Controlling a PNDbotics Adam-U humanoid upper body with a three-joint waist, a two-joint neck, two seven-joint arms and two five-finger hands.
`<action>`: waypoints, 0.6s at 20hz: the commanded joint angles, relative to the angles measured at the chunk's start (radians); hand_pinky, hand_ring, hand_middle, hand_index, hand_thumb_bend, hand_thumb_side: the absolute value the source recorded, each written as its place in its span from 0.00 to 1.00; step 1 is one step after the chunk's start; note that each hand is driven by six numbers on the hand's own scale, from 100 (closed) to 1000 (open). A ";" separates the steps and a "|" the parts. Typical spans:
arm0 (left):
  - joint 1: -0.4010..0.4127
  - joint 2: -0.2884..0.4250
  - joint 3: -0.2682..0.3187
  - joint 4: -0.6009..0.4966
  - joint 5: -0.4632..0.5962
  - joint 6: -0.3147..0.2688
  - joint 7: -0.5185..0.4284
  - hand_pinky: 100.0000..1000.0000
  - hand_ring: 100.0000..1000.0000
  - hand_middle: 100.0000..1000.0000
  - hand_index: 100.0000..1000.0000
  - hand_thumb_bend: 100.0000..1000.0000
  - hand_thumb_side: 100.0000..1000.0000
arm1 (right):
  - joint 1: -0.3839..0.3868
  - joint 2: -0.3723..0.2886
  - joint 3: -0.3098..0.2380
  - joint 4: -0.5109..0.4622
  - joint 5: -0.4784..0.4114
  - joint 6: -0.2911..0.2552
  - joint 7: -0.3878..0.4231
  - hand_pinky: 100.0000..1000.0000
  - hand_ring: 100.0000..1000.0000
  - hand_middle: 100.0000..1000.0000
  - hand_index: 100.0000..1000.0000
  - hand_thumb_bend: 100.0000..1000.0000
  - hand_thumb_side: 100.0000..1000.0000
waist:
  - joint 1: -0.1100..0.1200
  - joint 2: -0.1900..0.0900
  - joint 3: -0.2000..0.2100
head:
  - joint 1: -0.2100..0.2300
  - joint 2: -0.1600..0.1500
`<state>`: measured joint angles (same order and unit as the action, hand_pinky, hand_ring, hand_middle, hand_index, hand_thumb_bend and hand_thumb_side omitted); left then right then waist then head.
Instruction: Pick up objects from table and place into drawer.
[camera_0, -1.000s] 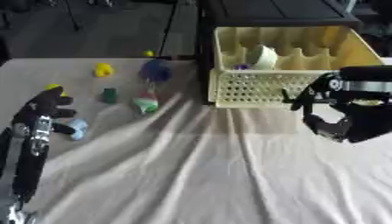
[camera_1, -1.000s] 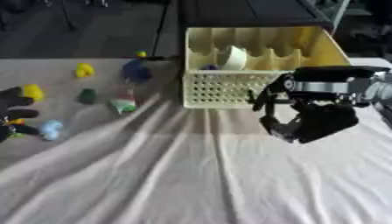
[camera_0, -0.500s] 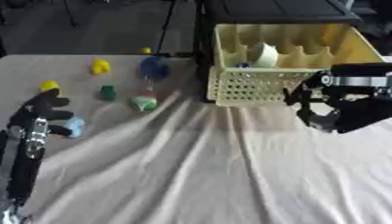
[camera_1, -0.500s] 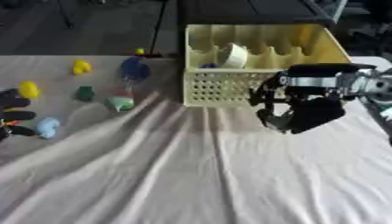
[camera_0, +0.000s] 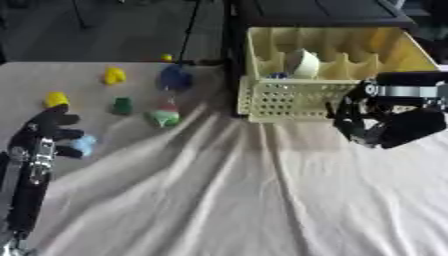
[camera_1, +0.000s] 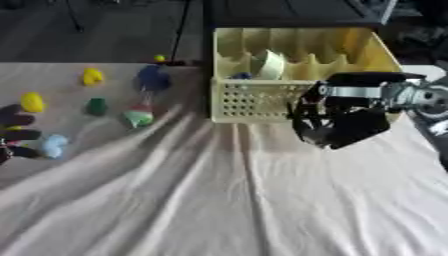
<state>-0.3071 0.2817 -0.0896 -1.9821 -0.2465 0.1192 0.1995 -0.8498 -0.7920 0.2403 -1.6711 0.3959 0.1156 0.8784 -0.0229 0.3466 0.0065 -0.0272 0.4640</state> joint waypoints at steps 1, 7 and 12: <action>-0.003 0.007 0.001 -0.018 -0.003 -0.001 -0.002 0.54 0.67 0.69 0.87 0.00 1.00 | -0.012 -0.016 -0.008 0.018 0.018 0.000 -0.002 0.00 0.10 0.66 0.80 0.00 0.51 | 0.000 -0.014 0.001 | -0.003 -0.011; 0.001 0.004 0.000 -0.018 -0.003 -0.001 -0.006 0.54 0.67 0.69 0.87 0.00 1.00 | 0.001 -0.017 -0.010 0.012 0.016 -0.004 0.004 0.00 0.10 0.66 0.79 0.00 0.53 | 0.002 -0.013 0.001 | -0.001 -0.016; 0.003 0.006 0.005 -0.018 -0.005 -0.001 -0.004 0.54 0.67 0.69 0.87 0.00 1.00 | 0.052 -0.063 -0.041 -0.125 0.000 -0.006 0.008 0.00 0.09 0.66 0.81 0.00 0.54 | 0.000 -0.011 -0.003 | 0.006 -0.022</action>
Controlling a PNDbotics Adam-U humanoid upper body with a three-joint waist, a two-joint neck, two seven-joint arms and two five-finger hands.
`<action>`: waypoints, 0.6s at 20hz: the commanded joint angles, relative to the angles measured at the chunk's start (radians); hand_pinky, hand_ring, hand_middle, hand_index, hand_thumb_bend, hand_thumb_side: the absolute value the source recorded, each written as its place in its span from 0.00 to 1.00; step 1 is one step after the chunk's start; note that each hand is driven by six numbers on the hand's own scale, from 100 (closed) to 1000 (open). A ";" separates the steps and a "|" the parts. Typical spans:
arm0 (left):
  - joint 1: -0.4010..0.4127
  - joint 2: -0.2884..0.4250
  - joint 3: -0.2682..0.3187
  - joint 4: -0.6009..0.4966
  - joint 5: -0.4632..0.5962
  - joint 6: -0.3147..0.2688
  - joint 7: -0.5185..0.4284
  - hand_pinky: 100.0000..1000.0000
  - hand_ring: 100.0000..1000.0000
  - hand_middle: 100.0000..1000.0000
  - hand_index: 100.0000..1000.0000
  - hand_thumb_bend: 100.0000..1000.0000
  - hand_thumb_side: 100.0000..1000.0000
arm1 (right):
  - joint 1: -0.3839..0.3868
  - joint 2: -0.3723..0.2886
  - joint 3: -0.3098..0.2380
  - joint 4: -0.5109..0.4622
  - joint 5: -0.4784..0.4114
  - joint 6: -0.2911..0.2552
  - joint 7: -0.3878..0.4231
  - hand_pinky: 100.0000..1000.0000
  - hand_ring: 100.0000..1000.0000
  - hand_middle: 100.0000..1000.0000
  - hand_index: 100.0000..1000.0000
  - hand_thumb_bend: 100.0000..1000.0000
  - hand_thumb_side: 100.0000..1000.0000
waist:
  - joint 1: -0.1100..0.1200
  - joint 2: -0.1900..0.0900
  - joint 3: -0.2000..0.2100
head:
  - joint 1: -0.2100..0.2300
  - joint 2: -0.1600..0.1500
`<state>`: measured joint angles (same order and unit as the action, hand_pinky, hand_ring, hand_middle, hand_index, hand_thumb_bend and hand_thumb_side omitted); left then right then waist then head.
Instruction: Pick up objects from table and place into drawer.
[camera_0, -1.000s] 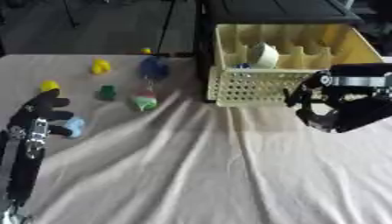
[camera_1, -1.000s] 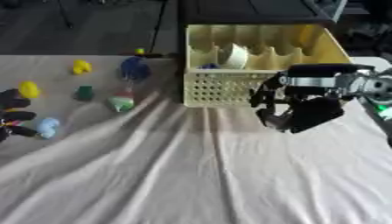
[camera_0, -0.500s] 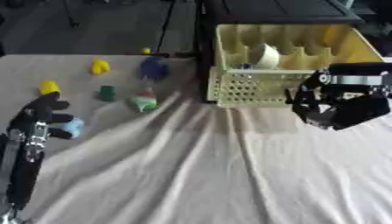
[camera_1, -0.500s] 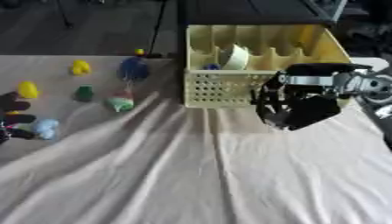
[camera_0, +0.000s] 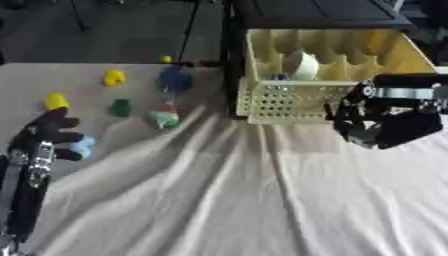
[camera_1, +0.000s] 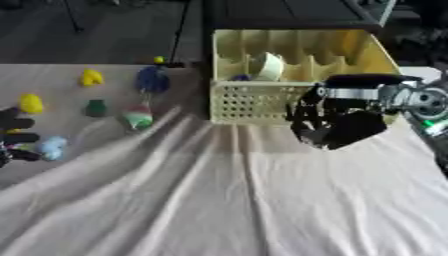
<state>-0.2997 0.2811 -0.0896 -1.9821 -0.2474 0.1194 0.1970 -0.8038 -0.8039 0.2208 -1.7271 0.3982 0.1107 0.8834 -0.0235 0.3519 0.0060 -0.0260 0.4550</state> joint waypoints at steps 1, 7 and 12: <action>-0.004 0.007 0.005 -0.018 -0.004 -0.001 -0.001 0.54 0.67 0.69 0.87 0.00 1.00 | 0.016 -0.059 -0.027 -0.100 -0.007 0.001 0.007 0.00 0.09 0.67 0.82 0.00 0.54 | 0.001 -0.016 -0.003 | 0.007 -0.011; -0.005 0.005 0.003 -0.018 -0.003 -0.002 -0.006 0.54 0.67 0.69 0.87 0.00 1.00 | 0.050 -0.074 -0.012 -0.156 -0.051 0.035 0.023 0.00 0.08 0.70 0.84 0.00 0.52 | 0.002 -0.016 -0.001 | 0.007 -0.008; -0.003 0.002 0.002 -0.018 -0.002 0.000 -0.007 0.53 0.66 0.69 0.87 0.00 1.00 | 0.047 -0.066 0.012 -0.114 -0.055 0.047 0.024 0.00 0.08 0.70 0.83 0.00 0.51 | 0.002 -0.015 0.003 | 0.003 -0.008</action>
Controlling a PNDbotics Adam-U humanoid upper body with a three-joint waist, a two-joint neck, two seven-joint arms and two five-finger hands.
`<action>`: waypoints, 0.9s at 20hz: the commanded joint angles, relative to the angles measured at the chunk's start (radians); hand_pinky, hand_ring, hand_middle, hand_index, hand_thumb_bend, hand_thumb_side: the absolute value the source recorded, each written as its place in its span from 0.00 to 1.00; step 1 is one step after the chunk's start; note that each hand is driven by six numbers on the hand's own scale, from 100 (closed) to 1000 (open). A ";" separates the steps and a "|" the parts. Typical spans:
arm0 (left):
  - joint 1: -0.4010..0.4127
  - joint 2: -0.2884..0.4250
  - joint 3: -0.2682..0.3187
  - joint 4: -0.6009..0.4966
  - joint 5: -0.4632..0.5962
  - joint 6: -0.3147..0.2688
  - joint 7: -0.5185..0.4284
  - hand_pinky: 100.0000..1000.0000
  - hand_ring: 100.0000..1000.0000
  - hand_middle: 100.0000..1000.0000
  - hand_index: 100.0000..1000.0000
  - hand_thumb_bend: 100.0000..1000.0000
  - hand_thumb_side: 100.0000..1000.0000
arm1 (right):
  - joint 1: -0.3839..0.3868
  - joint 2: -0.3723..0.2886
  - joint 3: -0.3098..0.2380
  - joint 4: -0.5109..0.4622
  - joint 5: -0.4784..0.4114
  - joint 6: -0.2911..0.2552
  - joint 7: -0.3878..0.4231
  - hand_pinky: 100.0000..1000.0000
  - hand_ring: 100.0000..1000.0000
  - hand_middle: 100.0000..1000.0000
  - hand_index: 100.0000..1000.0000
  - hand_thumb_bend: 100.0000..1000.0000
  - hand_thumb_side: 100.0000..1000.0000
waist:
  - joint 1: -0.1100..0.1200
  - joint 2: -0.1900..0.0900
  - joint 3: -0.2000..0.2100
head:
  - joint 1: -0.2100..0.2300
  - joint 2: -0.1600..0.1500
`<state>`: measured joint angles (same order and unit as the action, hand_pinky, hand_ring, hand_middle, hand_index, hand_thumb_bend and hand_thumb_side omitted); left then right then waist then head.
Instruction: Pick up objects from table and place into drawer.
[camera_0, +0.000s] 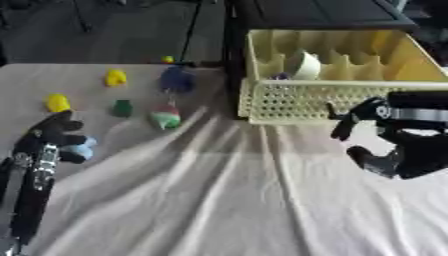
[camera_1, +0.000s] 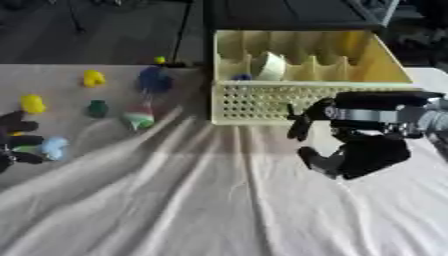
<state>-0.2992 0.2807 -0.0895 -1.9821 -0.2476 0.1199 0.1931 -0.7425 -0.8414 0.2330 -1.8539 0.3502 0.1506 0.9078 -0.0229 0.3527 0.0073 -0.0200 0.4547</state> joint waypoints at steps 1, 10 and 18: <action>-0.003 0.002 0.002 -0.018 -0.002 0.000 -0.003 0.53 0.66 0.69 0.87 0.00 1.00 | -0.017 -0.025 0.004 0.028 -0.003 0.009 -0.001 0.00 0.08 0.70 0.83 0.00 0.51 | 0.001 -0.015 0.002 | -0.004 -0.008; 0.002 -0.003 0.001 -0.018 0.000 0.005 -0.004 0.53 0.66 0.69 0.87 0.00 1.00 | -0.053 0.010 0.027 0.211 0.027 0.013 -0.001 0.00 0.08 0.70 0.83 0.00 0.50 | 0.001 -0.009 0.008 | -0.010 -0.014; 0.005 -0.005 -0.001 -0.018 0.002 0.007 -0.005 0.53 0.66 0.69 0.87 0.00 1.00 | -0.078 0.030 0.007 0.266 0.045 0.011 -0.001 0.00 0.08 0.70 0.83 0.00 0.50 | 0.003 -0.007 0.007 | -0.012 -0.016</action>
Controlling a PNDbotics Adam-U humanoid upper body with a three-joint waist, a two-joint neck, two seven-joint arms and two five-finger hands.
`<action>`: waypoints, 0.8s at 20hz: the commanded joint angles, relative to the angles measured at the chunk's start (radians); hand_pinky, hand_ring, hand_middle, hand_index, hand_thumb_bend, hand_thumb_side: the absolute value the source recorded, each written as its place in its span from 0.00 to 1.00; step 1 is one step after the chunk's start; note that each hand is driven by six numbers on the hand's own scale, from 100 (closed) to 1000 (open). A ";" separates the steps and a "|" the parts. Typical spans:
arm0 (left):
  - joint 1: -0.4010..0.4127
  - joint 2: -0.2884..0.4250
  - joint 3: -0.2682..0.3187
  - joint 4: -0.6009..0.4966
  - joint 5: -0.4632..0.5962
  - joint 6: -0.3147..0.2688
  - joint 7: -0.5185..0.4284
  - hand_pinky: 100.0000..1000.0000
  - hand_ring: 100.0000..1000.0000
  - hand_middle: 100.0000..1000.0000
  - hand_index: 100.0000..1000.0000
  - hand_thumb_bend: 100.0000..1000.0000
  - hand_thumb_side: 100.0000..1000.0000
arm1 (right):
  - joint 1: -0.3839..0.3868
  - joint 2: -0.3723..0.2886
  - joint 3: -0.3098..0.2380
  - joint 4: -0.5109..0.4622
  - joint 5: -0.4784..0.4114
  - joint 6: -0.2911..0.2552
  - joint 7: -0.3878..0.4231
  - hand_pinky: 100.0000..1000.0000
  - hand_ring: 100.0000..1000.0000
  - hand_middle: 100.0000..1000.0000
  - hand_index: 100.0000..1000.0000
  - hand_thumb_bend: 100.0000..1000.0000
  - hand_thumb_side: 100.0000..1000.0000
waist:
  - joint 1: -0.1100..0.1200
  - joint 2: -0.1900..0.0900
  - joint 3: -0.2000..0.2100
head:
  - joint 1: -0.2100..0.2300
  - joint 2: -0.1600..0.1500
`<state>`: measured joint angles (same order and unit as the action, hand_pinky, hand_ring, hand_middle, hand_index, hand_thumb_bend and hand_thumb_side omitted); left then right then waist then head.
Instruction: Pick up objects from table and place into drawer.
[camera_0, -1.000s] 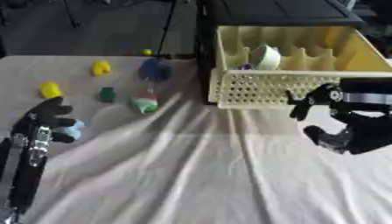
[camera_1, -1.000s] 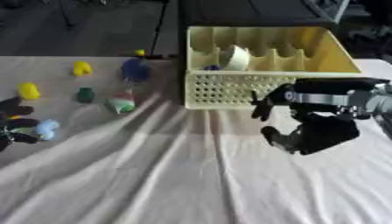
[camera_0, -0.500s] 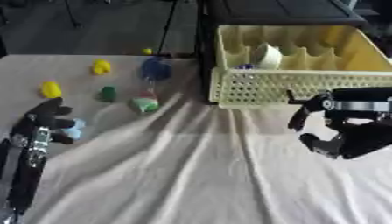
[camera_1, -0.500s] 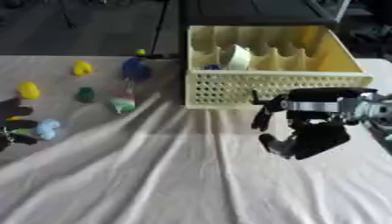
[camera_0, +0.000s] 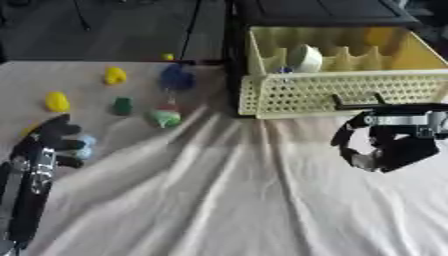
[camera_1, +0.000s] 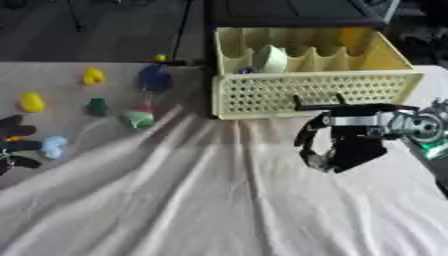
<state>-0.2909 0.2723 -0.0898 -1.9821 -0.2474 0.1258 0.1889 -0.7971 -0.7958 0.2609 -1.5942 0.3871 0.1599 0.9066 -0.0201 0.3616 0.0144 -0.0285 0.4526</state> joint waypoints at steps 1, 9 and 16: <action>-0.004 0.003 -0.001 -0.018 0.002 0.001 -0.002 0.53 0.66 0.69 0.87 0.00 1.00 | -0.027 -0.014 -0.022 0.008 0.008 0.002 0.000 0.00 0.08 0.70 0.83 0.00 0.50 | 0.001 -0.015 0.000 | -0.003 -0.015; -0.005 -0.001 -0.005 -0.018 0.001 0.002 -0.009 0.53 0.66 0.68 0.87 0.00 1.00 | -0.047 -0.010 -0.016 -0.030 -0.020 -0.010 0.000 0.00 0.07 0.67 0.83 0.00 0.51 | -0.002 -0.015 0.000 | -0.002 -0.017; -0.010 -0.003 -0.011 -0.018 0.003 0.000 -0.017 0.53 0.66 0.68 0.87 0.00 1.00 | -0.067 -0.006 0.006 -0.055 -0.043 -0.003 0.000 0.00 0.07 0.67 0.82 0.00 0.51 | -0.008 -0.017 0.003 | -0.002 -0.017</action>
<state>-0.2911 0.2639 -0.0972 -1.9821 -0.2465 0.1276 0.1765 -0.8450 -0.7863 0.2733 -1.6325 0.3547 0.1541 0.9082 -0.0276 0.3640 0.0163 -0.0286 0.4457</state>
